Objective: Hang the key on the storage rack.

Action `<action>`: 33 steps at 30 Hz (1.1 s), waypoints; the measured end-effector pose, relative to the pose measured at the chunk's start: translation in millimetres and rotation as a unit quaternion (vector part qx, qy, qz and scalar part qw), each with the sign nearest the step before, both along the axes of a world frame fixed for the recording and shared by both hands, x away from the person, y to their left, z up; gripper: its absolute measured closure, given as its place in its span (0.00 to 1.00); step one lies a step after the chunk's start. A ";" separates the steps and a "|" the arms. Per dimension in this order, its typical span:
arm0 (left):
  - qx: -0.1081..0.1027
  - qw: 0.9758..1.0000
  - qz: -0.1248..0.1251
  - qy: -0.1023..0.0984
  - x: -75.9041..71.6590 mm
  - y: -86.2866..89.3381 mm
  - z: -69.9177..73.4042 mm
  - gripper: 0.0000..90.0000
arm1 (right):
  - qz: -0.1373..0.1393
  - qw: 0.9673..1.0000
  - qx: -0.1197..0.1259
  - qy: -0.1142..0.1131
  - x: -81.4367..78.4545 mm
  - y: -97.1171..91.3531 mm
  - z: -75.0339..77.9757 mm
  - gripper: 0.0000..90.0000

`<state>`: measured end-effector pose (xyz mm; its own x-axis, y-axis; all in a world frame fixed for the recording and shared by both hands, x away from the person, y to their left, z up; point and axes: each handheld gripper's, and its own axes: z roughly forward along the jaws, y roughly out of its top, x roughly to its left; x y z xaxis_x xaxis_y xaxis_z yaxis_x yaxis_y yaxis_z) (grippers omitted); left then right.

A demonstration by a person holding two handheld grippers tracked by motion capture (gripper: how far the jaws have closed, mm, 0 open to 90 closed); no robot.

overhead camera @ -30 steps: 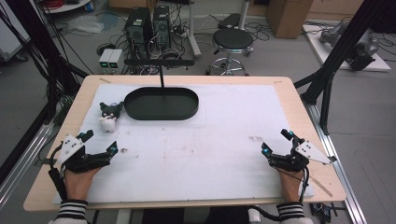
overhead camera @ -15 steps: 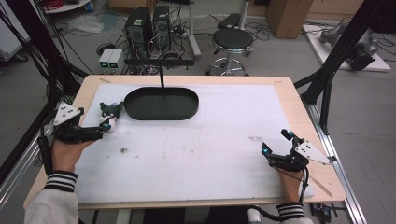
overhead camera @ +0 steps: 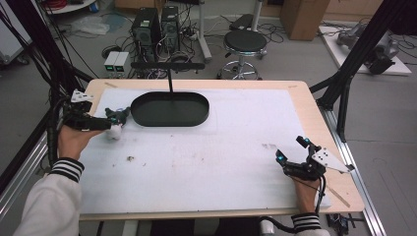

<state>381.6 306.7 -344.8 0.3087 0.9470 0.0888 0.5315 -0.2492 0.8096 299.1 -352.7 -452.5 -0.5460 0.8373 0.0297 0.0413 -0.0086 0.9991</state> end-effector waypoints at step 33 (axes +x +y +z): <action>0.044 0.985 0.039 0.165 43.1 -18.3 -45.9 0.05 | -0.001 1.000 0.002 0.002 0.6 -0.3 -0.1 0.02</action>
